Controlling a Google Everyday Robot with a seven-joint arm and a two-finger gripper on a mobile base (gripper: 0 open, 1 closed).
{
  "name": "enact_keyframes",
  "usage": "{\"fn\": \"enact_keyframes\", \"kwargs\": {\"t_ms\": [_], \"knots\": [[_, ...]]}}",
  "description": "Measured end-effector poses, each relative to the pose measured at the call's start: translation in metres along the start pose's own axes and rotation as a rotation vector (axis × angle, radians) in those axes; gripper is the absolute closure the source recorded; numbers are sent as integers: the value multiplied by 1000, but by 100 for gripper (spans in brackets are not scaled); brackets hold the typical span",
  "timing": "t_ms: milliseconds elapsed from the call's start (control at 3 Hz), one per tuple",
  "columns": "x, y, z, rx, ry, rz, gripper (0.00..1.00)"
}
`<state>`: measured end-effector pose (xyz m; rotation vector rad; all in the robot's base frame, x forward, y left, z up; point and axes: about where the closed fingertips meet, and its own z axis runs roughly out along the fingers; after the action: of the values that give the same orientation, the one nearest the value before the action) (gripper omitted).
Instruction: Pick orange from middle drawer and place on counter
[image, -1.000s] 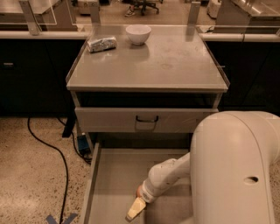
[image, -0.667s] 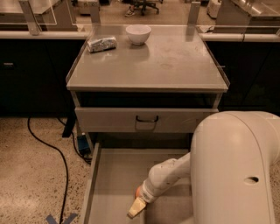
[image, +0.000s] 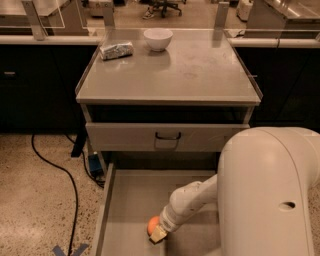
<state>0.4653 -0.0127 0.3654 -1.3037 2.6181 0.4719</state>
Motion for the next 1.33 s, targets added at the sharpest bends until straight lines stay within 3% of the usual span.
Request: {"fn": "enact_keyframes", "kwargs": {"t_ms": [333, 667, 1000, 1333], "knots": [[0, 0, 0, 0, 0, 0, 89], [0, 0, 0, 0, 0, 0, 100], [-4, 4, -4, -34, -14, -4, 100], [-20, 9, -24, -92, -70, -20, 100]]}}
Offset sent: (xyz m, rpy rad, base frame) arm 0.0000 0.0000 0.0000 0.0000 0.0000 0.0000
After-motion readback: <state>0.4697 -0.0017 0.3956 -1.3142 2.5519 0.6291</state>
